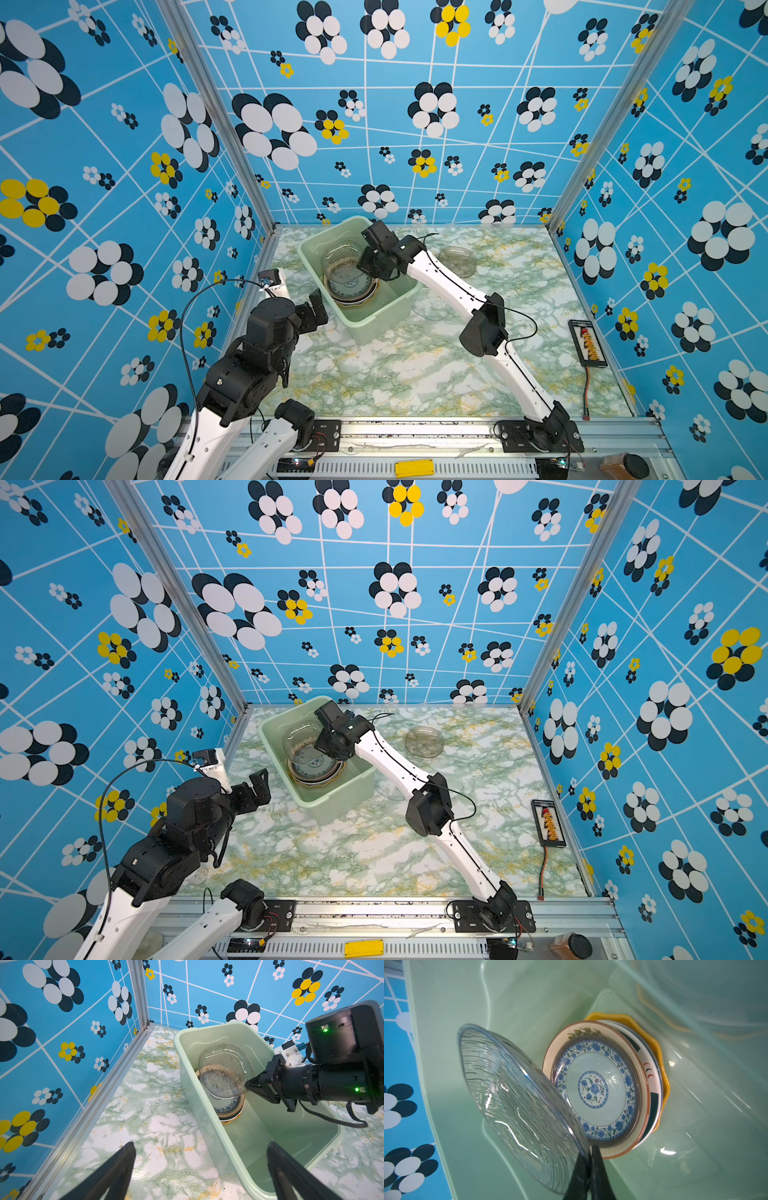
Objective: Place the plates into the plastic bin on the countertop
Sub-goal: Place the plate in the plastic bin.
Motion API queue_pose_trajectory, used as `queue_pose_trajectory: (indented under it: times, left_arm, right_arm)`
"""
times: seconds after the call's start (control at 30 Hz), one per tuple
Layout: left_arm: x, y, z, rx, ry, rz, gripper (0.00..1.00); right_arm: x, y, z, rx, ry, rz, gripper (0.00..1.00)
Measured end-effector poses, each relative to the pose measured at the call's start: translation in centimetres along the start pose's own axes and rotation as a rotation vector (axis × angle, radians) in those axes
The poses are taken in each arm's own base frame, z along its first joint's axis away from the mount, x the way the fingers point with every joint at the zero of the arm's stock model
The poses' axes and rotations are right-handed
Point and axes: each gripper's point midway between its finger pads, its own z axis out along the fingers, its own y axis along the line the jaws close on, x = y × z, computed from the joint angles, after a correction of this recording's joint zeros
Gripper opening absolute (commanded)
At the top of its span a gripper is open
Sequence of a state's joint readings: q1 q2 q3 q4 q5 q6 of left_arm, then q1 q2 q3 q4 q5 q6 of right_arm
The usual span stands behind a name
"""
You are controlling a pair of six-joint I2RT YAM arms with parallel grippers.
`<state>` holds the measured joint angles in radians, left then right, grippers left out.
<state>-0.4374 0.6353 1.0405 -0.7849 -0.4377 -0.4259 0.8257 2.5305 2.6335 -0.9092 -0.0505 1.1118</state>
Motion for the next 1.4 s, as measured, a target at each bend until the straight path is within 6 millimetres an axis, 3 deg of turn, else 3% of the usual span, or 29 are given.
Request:
queue_pose_trajectory:
  times: [0.17,0.5,0.87,1.4]
  left_arm:
    - [0.0,0.0,-0.2,0.006,-0.004,-0.003,0.99]
    - [-0.1,0.1,-0.5,0.009,-0.009,-0.006,0.99]
    - [0.0,0.2,-0.5,0.008,-0.008,-0.005,0.99]
    - [-0.1,0.3,-0.6,0.005,-0.014,-0.001,0.99]
  right_arm:
    - [1.2,0.1,0.3,0.006,0.022,0.012,0.00]
    - [1.6,0.1,0.6,0.007,0.030,0.052,0.00]
    - [2.3,-0.7,2.9,0.025,0.041,0.074,0.00]
    - [2.8,-0.9,3.7,0.024,0.061,0.120,0.19]
